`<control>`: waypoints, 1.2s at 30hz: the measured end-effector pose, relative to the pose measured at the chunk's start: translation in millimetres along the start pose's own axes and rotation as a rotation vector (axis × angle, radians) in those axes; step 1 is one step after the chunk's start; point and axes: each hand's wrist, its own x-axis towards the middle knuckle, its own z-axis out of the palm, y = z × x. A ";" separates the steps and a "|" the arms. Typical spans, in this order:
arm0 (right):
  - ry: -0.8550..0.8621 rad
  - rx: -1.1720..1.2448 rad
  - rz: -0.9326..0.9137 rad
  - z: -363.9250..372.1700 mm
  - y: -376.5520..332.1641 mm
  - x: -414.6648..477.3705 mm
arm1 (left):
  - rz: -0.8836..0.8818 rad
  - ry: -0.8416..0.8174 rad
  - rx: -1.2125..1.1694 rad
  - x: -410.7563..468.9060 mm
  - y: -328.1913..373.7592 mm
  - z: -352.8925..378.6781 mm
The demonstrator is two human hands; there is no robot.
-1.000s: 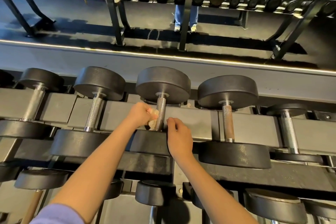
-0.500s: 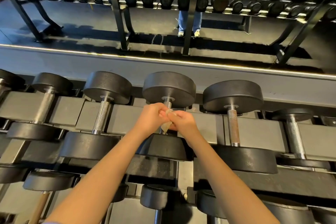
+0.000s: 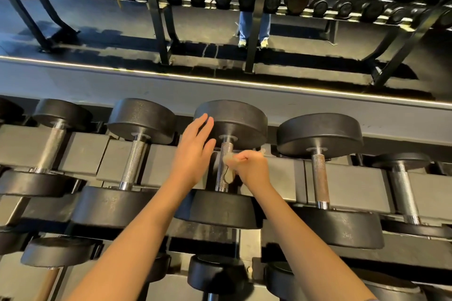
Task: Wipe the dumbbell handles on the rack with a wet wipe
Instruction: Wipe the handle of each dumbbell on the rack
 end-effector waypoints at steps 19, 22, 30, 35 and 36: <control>0.065 0.139 0.104 -3.0 -22.8 15.2 | -0.025 -0.006 -0.081 2.7 -2.7 -1.5; -0.053 0.062 0.148 -3.0 -19.8 11.6 | -0.018 -0.012 -0.099 1.9 -3.3 -3.4; -0.364 -0.003 0.306 -11.2 -18.1 -9.0 | -0.014 -0.010 -0.148 3.5 -2.1 -6.5; -0.015 0.097 0.182 -7.2 -29.7 12.3 | -0.006 -0.009 -0.153 3.6 -2.7 -7.4; 0.032 0.109 0.138 -8.0 -31.1 12.0 | -0.008 -0.012 -0.156 3.3 -2.5 -7.5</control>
